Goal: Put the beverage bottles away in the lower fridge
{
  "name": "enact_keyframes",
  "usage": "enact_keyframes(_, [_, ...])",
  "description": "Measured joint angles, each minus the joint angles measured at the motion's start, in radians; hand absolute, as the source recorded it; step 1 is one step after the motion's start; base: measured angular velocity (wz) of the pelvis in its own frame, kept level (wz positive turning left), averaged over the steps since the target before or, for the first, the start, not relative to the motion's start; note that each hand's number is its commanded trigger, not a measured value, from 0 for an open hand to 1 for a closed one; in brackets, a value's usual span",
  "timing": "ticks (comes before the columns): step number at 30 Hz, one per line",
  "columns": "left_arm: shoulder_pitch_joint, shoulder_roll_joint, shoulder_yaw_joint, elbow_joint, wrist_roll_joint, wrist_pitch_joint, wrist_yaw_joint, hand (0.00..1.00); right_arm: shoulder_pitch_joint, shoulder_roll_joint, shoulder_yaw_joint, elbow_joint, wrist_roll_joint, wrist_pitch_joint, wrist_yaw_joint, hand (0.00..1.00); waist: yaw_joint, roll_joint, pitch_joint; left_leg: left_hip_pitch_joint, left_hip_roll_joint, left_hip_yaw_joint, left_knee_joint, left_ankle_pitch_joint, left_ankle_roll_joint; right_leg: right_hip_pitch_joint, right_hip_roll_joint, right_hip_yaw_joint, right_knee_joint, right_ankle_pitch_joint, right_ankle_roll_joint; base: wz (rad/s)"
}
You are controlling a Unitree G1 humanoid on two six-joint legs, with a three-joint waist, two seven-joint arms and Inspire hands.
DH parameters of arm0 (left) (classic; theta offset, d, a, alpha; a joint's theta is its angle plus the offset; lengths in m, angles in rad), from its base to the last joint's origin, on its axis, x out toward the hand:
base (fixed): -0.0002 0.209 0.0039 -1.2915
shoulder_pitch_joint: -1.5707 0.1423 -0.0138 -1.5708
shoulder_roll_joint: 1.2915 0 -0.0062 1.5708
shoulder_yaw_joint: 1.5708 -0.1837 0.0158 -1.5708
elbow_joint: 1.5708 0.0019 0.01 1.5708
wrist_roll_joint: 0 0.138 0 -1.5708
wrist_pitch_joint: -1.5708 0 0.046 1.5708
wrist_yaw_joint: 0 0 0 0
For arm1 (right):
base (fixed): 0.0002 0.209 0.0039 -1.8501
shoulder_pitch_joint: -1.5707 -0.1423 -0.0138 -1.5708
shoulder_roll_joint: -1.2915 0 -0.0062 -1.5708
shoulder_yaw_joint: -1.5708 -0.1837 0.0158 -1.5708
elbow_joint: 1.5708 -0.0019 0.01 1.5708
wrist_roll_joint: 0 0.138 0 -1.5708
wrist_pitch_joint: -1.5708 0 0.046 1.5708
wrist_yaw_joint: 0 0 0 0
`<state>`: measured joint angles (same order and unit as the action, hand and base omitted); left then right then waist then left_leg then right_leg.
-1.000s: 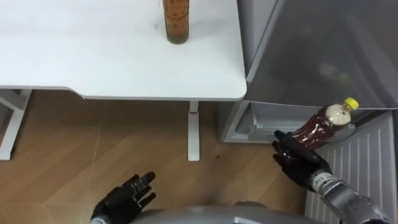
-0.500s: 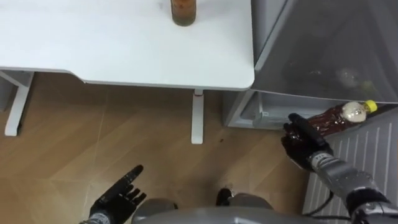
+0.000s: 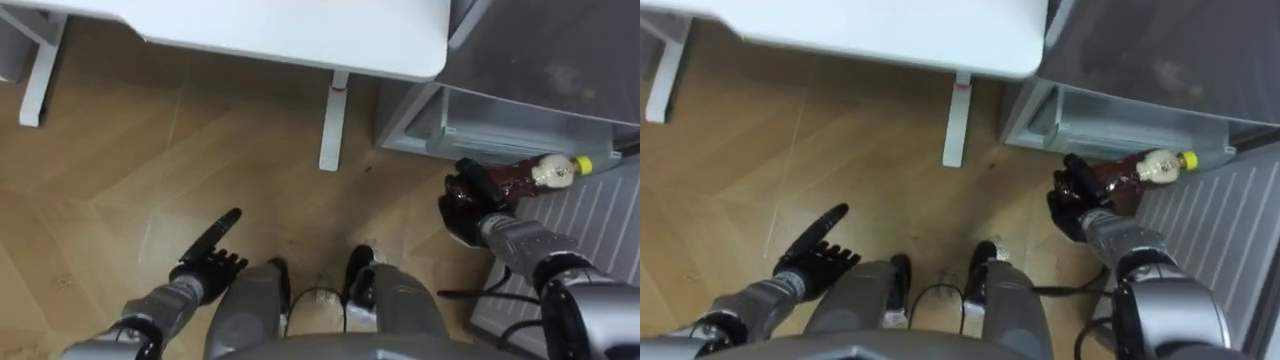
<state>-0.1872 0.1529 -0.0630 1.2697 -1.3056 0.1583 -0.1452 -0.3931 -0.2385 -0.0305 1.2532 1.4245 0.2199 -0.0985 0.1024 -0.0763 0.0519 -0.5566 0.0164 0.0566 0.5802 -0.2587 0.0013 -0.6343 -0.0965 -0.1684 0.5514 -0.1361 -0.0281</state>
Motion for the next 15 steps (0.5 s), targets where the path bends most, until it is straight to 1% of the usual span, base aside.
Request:
enact_keyframes(1, [-0.007,-0.005,-0.011,-0.002,0.000,-0.011,0.017,0.00,-0.002,0.000,0.000,-0.008,-0.004,-0.001,-0.020,1.00,0.006,-0.004,0.0011,-0.028,-0.005,-0.003,0.021,-0.002,-0.003,-0.026,-0.007,0.000,0.023,0.001,0.000,0.10])
enact_keyframes(2, [-0.014,-0.008,-0.023,-0.017,-0.011,-0.019,0.037,0.00,-0.009,-0.002,0.000,-0.012,-0.009,-0.001,-0.036,1.00,0.007,-0.006,0.0016,-0.057,-0.007,-0.004,0.046,-0.004,0.000,-0.053,-0.010,0.000,0.044,0.001,0.000,0.07])
enact_keyframes(4, [-0.011,-0.009,-0.038,-0.062,-0.024,-0.033,0.077,0.00,-0.030,-0.005,0.000,-0.012,-0.009,-0.001,-0.057,1.00,0.006,-0.010,0.0023,-0.101,-0.008,-0.005,0.077,-0.005,0.002,-0.093,-0.013,0.003,0.066,0.000,-0.005,0.06])
enact_keyframes(5, [-0.010,-0.010,-0.041,-0.089,-0.034,-0.039,0.106,0.00,-0.042,-0.006,0.000,-0.012,-0.007,-0.001,-0.072,1.00,0.006,-0.016,0.0020,-0.126,-0.011,-0.006,0.089,-0.004,0.004,-0.117,-0.017,0.004,0.077,0.002,-0.008,0.07])
enact_keyframes(6, [-0.009,-0.012,-0.042,-0.100,-0.035,-0.042,0.119,0.00,-0.049,-0.007,0.000,-0.012,-0.007,-0.001,-0.080,1.00,0.006,-0.018,0.0024,-0.136,-0.011,-0.008,0.096,-0.003,0.005,-0.124,-0.018,0.004,0.080,0.004,-0.009,0.07])
enact_keyframes(8, [-0.011,-0.011,-0.063,-0.130,-0.034,-0.061,0.165,0.00,-0.082,-0.011,0.001,-0.012,-0.010,-0.002,-0.113,1.00,0.008,-0.029,0.0026,-0.170,-0.014,-0.009,0.116,-0.003,0.006,-0.156,-0.023,0.000,0.096,0.006,-0.009,0.04])
enact_keyframes(10, [-0.016,-0.008,-0.082,-0.134,-0.029,-0.072,0.188,0.00,-0.109,-0.017,0.006,-0.012,-0.014,-0.002,-0.127,1.00,0.004,-0.039,0.0021,-0.192,-0.016,-0.009,0.119,0.001,0.010,-0.176,-0.025,0.000,0.096,0.013,-0.009,0.02])
enact_keyframes(11, [-0.016,-0.007,-0.088,-0.143,-0.017,-0.078,0.204,0.00,-0.127,-0.021,0.006,-0.013,-0.019,-0.002,-0.139,1.00,0.005,-0.045,0.0018,-0.210,-0.015,-0.010,0.127,0.003,0.008,-0.191,-0.024,-0.002,0.098,0.019,-0.006,0.00])
enact_keyframes(13, [-0.018,-0.005,-0.100,-0.163,-0.004,-0.082,0.220,0.00,-0.148,-0.033,0.006,-0.018,-0.022,-0.006,-0.154,1.00,0.007,-0.051,0.0013,-0.240,-0.015,-0.010,0.141,0.001,0.010,-0.217,-0.025,-0.001,0.108,0.022,-0.005,0.00])
enact_keyframes(15, [-0.017,-0.007,-0.111,-0.181,0.013,-0.093,0.233,0.00,-0.165,-0.045,0.006,-0.035,-0.039,-0.011,-0.181,1.00,0.009,-0.052,0.0015,-0.264,-0.015,-0.009,0.148,0.001,0.013,-0.239,-0.025,0.000,0.109,0.027,-0.004,0.00])
